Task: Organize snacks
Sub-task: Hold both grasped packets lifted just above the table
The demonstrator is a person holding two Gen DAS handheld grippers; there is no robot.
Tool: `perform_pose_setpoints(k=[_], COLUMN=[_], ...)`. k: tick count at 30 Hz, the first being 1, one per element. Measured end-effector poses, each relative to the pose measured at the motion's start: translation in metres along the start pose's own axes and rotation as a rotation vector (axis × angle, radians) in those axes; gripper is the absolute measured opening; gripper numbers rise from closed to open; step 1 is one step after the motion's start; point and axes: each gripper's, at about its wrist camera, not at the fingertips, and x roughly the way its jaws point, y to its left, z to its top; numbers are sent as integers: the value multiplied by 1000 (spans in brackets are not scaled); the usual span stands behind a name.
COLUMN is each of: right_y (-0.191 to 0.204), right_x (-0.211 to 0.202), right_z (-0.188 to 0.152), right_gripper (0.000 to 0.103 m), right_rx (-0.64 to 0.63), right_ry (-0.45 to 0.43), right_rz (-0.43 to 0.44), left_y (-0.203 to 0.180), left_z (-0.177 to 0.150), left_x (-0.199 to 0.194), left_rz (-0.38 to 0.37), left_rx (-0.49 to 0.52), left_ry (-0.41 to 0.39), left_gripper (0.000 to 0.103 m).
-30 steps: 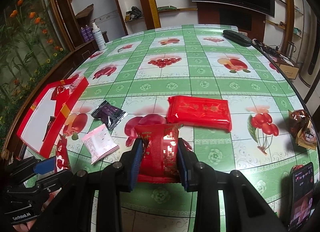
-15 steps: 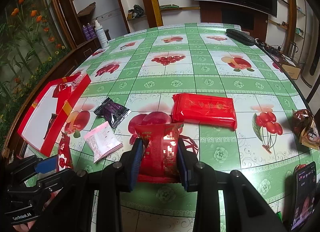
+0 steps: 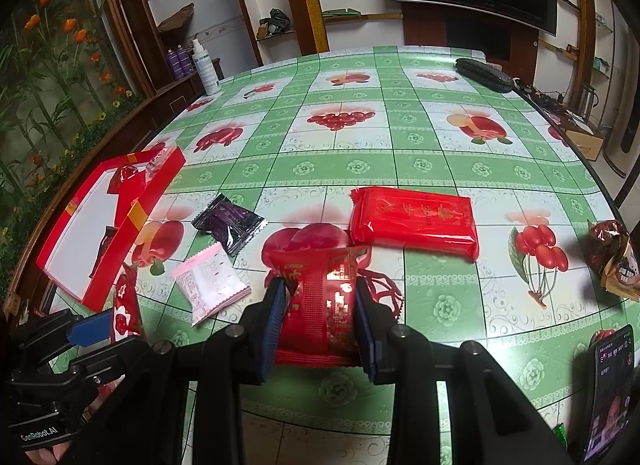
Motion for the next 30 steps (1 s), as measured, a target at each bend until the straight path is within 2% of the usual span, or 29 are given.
perform_pose_setpoints(k=[30], right_y=[12], right_x=[1], right_z=[2], right_gripper=[36], right_rx=[-16], right_ry=[0], right_rz=[8], left_y=[4], left_z=[4], left_x=[-12], left_rz=[1], left_rx=[-18], left_ry=[-20], left_gripper=[37])
